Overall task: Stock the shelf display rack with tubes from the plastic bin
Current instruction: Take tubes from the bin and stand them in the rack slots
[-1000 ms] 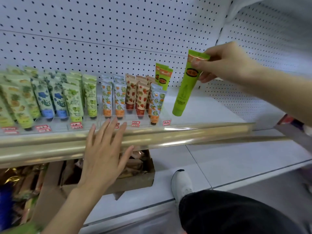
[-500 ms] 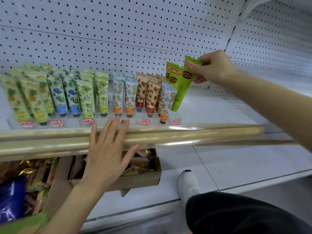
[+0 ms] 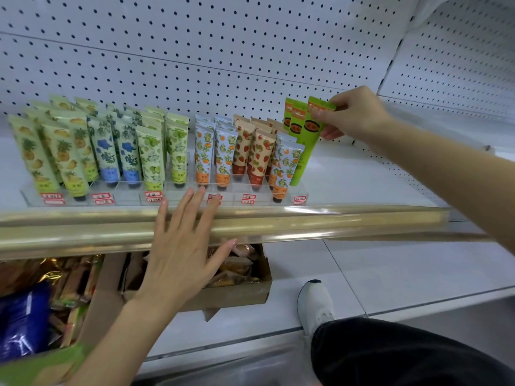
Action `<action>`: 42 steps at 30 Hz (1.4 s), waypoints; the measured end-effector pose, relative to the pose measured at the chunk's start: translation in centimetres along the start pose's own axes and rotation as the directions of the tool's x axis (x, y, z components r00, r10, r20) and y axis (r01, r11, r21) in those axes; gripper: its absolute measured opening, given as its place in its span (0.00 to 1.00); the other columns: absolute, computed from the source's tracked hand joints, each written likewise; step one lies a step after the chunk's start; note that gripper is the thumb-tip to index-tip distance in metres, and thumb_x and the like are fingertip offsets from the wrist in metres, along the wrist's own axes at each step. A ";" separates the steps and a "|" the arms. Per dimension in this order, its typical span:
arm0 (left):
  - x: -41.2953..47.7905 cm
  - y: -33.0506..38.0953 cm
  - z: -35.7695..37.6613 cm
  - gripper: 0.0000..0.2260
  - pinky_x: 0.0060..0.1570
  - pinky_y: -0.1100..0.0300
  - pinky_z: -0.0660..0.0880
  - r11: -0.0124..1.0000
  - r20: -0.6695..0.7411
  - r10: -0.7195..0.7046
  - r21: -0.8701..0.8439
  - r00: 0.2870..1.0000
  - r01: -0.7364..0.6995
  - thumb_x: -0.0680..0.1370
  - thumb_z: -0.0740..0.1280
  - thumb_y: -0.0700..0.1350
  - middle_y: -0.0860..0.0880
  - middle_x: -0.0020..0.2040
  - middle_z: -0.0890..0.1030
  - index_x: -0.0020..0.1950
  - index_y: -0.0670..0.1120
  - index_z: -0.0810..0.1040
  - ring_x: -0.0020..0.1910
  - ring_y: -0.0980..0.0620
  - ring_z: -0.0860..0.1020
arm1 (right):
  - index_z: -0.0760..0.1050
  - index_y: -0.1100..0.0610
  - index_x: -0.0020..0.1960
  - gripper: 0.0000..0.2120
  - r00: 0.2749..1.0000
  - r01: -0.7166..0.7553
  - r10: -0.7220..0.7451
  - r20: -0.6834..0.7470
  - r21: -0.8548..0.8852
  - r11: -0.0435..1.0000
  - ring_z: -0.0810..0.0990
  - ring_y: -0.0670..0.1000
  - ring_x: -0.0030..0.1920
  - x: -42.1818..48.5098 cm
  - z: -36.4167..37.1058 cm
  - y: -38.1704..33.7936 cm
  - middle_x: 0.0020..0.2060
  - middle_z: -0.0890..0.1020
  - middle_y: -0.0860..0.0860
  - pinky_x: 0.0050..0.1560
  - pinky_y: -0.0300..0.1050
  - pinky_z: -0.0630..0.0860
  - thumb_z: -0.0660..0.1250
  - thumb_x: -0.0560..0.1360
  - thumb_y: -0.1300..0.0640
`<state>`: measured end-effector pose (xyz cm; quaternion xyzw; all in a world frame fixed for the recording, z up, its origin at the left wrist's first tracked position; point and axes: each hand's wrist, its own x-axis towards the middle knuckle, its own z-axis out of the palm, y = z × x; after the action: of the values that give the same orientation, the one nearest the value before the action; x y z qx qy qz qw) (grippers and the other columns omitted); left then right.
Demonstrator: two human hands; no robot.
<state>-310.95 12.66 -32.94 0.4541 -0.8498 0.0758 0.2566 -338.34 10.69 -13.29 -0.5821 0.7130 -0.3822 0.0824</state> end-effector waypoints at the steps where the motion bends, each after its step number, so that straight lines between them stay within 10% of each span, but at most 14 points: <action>1: 0.0 0.0 0.0 0.32 0.73 0.40 0.51 1.000 0.000 0.002 0.002 1.000 -0.002 0.78 0.51 0.64 0.43 0.76 0.63 0.76 0.47 0.62 0.76 0.45 0.59 | 0.80 0.63 0.45 0.11 1.000 -0.001 0.001 0.004 -0.002 1.000 0.81 0.50 0.32 0.1 0.1 -0.1 0.36 0.83 0.60 0.38 0.40 0.82 0.71 0.74 0.54; 42: 0.1 -0.2 0.3 0.31 0.73 0.38 0.53 0.998 0.011 0.020 0.060 1.000 -0.020 0.79 0.49 0.63 0.41 0.77 0.61 0.75 0.45 0.64 0.77 0.44 0.57 | 0.78 0.62 0.44 0.09 0.996 -0.084 0.082 0.038 0.054 0.995 0.83 0.49 0.35 -0.3 0.7 0.5 0.37 0.81 0.56 0.39 0.40 0.82 0.72 0.73 0.56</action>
<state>-310.89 12.37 -33.14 0.4535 -0.8530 0.1015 0.2376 -338.25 10.64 -14.20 -0.5560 0.7242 -0.3876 0.1271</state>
